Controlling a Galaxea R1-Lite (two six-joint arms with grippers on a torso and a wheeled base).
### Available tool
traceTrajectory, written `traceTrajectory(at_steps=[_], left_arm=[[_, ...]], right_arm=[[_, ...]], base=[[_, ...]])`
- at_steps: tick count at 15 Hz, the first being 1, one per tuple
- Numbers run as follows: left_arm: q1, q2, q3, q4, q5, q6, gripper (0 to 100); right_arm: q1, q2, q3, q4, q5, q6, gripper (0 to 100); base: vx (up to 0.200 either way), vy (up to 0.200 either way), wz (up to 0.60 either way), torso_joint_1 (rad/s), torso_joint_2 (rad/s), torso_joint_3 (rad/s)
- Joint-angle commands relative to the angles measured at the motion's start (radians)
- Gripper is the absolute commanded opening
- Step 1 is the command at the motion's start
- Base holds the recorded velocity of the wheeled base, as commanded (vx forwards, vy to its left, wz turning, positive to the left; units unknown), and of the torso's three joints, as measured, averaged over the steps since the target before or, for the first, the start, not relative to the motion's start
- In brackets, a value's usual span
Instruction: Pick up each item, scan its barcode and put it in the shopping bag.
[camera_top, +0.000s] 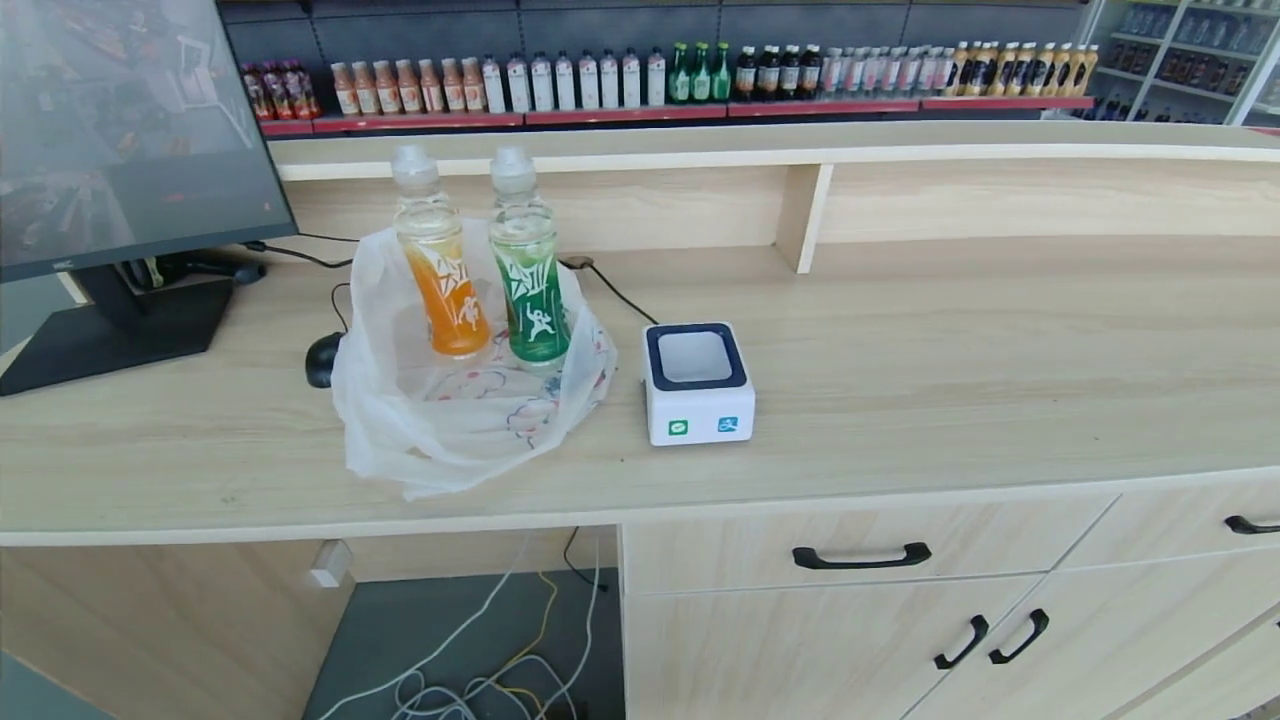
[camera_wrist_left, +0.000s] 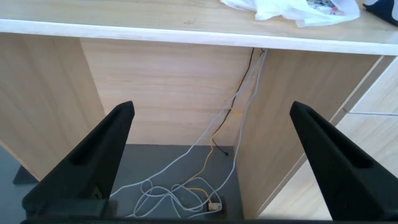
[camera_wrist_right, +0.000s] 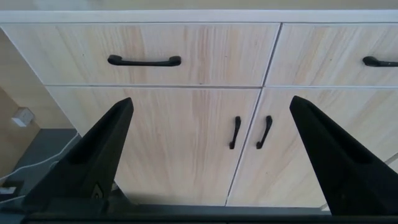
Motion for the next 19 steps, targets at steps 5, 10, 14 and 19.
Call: traceTrajectory(at_steps=[5,10,14,19], left_arm=[[0.000,0.000,0.000,0.000,-0.001,0.001,100],[0.000,0.000,0.000,0.000,0.001,0.001,100],[0.000,0.000,0.000,0.000,0.001,0.001,100],[0.000,0.000,0.000,0.000,-0.001,0.009,100]], right_arm=[[0.000,0.002,0.000,0.000,0.001,0.000,100],[0.000,0.002,0.000,0.000,0.001,0.000,100],[0.000,0.002,0.000,0.000,0.001,-0.002,100],[0.002,0.002,0.000,0.000,0.001,0.000,100]], base=[[0.000,-0.200,0.00,0.002,0.00,0.000],[0.000,0.000,0.00,0.000,0.00,0.000],[0.000,0.000,0.00,0.000,0.00,0.000],[0.000,0.000,0.00,0.000,0.00,0.000]])
